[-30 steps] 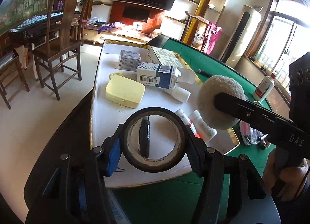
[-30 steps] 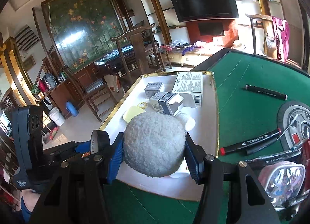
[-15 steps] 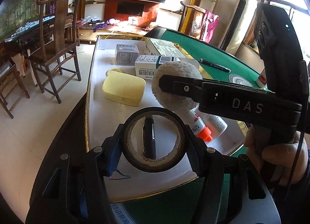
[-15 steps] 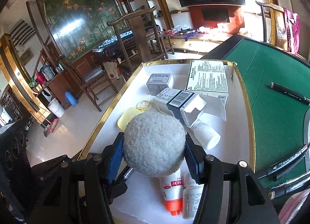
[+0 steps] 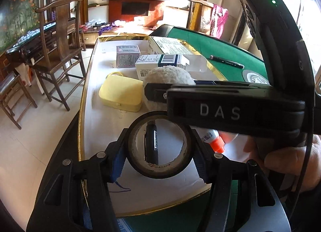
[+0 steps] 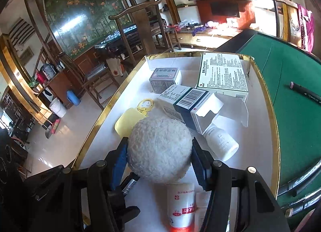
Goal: Organize objects
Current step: 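Lower tape roll and fuzzy ball into the tray and open both tools, then move left tool to the fairy pouch while right tool reaches black plastic holder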
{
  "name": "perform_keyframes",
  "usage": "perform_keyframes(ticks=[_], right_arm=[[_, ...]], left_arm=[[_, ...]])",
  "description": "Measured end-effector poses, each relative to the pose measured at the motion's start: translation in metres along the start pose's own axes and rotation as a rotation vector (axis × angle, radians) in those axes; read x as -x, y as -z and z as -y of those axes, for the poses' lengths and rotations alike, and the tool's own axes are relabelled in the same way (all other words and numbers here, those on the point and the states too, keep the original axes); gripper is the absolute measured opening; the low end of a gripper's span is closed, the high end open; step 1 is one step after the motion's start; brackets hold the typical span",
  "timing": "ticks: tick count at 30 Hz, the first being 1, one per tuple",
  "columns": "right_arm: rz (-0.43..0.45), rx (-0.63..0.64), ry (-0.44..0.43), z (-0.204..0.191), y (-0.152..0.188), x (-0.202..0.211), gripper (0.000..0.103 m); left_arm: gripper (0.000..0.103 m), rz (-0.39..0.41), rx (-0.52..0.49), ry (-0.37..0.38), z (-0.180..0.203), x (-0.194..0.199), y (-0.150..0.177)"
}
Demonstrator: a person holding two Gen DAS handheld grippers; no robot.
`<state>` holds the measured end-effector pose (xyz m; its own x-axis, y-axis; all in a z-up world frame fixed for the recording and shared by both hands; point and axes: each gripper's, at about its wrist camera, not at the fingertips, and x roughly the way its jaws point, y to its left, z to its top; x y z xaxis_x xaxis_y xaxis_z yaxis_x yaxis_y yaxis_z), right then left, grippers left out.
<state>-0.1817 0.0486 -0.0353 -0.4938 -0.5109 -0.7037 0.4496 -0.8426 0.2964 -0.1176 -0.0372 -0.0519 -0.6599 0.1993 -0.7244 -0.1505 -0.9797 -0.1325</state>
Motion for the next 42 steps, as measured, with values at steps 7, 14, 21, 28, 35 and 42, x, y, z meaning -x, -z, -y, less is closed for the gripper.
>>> perform_keyframes(ticks=[7,14,21,28,35,42], right_arm=[[-0.026,-0.023,-0.022,0.004,0.004,0.002,0.064],[0.024,-0.032,-0.054,0.006,0.001,0.016,0.068],[0.084,-0.051,-0.069,0.008,0.000,0.040,0.069],[0.169,-0.065,-0.082,0.020,0.021,0.095,0.069],[0.250,-0.111,-0.044,0.078,0.074,0.182,0.069],[0.331,-0.260,0.171,0.190,0.142,0.279,0.070]], left_arm=[[0.059,0.009,0.007,-0.047,0.001,-0.006,-0.002],[0.059,-0.001,0.020,-0.070,0.003,-0.007,-0.003],[0.059,0.038,0.045,-0.066,0.004,0.014,-0.003],[0.062,0.085,0.023,-0.013,0.027,0.041,-0.001],[0.063,0.046,-0.131,0.103,0.104,0.038,0.006],[0.063,-0.030,-0.248,0.224,0.183,0.021,0.022]])
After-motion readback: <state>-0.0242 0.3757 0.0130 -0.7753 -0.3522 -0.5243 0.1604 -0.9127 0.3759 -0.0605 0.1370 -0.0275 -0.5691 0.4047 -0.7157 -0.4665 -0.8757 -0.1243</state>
